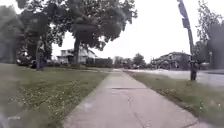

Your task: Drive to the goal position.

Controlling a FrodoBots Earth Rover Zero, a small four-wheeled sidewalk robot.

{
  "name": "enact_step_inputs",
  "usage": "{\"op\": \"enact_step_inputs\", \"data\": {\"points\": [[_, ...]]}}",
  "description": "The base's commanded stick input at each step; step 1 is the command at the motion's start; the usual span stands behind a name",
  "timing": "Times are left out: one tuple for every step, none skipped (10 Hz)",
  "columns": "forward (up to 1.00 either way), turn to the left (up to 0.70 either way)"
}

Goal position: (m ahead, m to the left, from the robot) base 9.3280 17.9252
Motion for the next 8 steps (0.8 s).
{"op": "enact_step_inputs", "data": {"points": [[0.7,-0.35],[0.7,-0.35],[0.7,-0.23],[0.7,0.0],[0.7,0.0],[0.7,0.0],[0.7,0.0],[0.7,0.0]]}}
